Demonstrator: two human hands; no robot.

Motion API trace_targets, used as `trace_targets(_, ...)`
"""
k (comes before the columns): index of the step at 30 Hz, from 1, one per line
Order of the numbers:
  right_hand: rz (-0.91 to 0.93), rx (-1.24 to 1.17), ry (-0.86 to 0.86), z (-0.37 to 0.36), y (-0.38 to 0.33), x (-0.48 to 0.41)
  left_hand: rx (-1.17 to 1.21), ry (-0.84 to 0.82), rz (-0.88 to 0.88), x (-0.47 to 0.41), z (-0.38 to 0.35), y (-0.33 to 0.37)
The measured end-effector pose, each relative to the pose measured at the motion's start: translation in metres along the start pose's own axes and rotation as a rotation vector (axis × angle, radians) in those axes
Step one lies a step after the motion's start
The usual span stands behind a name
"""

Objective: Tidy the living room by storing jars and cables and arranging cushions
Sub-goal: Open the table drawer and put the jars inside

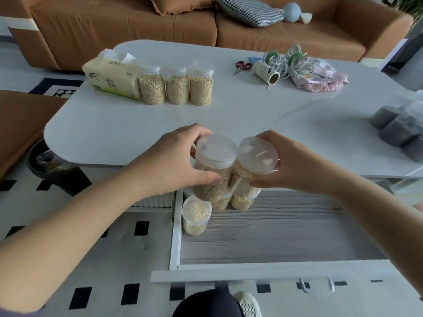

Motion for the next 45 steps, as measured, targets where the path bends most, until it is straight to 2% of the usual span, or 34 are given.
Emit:
trace_targets(8, -0.087, 0.173, -0.112, -0.023, 0.041, 0.044, -0.155, -0.188, -0.025, 0.005, -0.080, 0.010)
trace_targets(15, -0.194, 0.153, -0.159, -0.078, 0.080, 0.053, -0.569, -0.107, -0.110, 0.009, -0.130, -0.008)
trace_targets(19, -0.247, 0.163, -0.155, -0.104, 0.093, 0.047, -0.681, -0.092, -0.074, 0.009, -0.145, -0.024)
trace_targets(23, -0.300, 0.220, -0.120, -0.114, 0.102, 0.042, -0.696, -0.005, -0.088, 0.009, -0.146, -0.027)
trace_targets(29, -0.308, 0.195, -0.107, -0.118, 0.106, 0.044, -0.707, 0.040, -0.127, 0.013, -0.148, -0.030)
trace_targets(32, -0.328, 0.232, -0.253, -0.115, 0.103, 0.047, -0.645, 0.024, -0.108, 0.014, -0.141, -0.029)
trace_targets(35, -0.322, 0.453, -0.419, -0.097, 0.092, 0.050, -0.475, 0.079, -0.079, 0.014, -0.111, -0.022)
trace_targets(38, -0.397, 0.417, -0.479, -0.067, 0.074, 0.041, -0.300, 0.156, -0.040, 0.007, -0.075, -0.022)
trace_targets(40, -0.382, 0.412, -0.421, -0.047, 0.054, 0.023, -0.278, 0.269, -0.022, -0.003, -0.051, -0.024)
trace_targets(43, -0.230, 0.408, -0.128, -0.021, 0.020, -0.033, -0.307, 0.444, -0.024, -0.032, -0.017, -0.029)
trace_targets(45, -0.167, 0.301, 0.051, -0.014, 0.007, -0.072, -0.369, 0.477, -0.022, -0.059, -0.001, -0.035)
Point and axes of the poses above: each hand's wrist, its own x-axis away from the middle knuckle, its own z-axis out of the back of the hand, y = z × x, the point moved 8 cm from there along -x, towards the middle knuckle, and after that the axes turned 4 degrees about y, right-handed, at the moved point
